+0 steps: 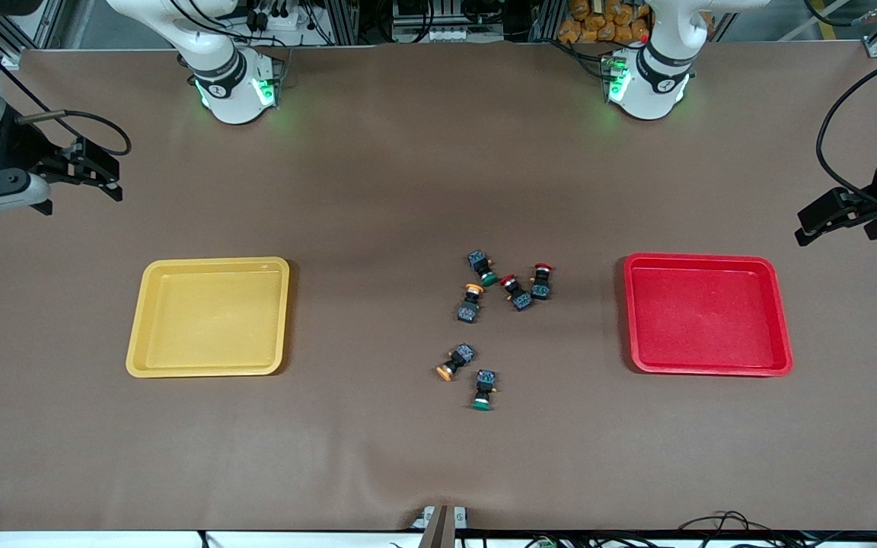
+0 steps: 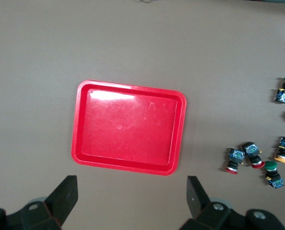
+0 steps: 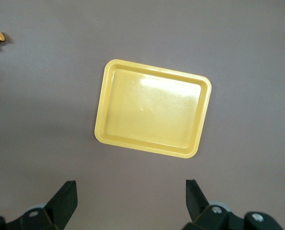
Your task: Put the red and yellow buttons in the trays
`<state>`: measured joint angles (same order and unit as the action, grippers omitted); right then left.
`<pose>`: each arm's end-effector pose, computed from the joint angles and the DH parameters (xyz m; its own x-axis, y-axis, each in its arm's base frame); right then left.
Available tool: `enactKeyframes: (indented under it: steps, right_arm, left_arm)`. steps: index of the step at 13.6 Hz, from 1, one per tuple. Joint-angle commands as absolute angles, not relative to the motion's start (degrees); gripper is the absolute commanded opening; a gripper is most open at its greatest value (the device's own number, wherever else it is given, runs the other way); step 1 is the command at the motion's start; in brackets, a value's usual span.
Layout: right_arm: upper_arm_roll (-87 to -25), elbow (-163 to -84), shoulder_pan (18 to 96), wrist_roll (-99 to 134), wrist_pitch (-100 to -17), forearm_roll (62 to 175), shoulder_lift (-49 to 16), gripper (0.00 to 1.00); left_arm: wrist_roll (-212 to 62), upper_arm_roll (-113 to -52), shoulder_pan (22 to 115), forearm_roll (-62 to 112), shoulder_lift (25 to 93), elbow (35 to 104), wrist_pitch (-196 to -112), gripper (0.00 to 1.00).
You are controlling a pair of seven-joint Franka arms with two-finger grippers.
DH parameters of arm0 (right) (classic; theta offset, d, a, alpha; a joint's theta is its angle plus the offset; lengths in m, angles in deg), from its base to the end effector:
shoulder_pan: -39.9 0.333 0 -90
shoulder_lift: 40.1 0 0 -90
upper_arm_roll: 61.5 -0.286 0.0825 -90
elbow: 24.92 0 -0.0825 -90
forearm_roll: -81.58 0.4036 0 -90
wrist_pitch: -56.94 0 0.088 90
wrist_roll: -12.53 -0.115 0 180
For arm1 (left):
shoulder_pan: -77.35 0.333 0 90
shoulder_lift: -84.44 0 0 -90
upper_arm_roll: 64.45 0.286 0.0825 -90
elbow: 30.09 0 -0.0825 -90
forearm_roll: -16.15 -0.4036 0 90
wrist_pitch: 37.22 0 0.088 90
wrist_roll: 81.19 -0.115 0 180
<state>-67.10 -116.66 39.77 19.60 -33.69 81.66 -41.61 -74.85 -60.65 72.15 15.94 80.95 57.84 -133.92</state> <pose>0.5650 0.0549 0.5875 0.9761 0.2171 0.0067 0.2171 -0.9762 0.0020 0.6033 -0.0154 0.5796 0.9921 0.0853 0.0924 0.0854 -0.9963 0.0025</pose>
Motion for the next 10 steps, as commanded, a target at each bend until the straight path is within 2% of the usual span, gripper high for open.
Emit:
enactKeyframes:
  steps: [1, 3, 10]
  right_arm:
    - [-67.3, -115.3, 39.0, 20.3, -33.1, 81.7, -38.9, 1.00]
    - [-67.2, -114.9, 38.9, 20.4, -33.0, 81.0, -35.1, 1.00]
    - [-67.5, -114.1, 38.4, 19.3, -33.6, 82.0, -33.7, 1.00]
  left_arm:
    - [-74.0, -60.7, 72.0, 16.2, 80.7, 58.3, -133.9, 1.00]
    - [-74.0, -61.4, 71.9, 16.2, 79.6, 59.2, -134.1, 1.00]
    - [-68.7, -67.3, 71.8, 17.2, 75.7, 65.1, -138.1, 1.00]
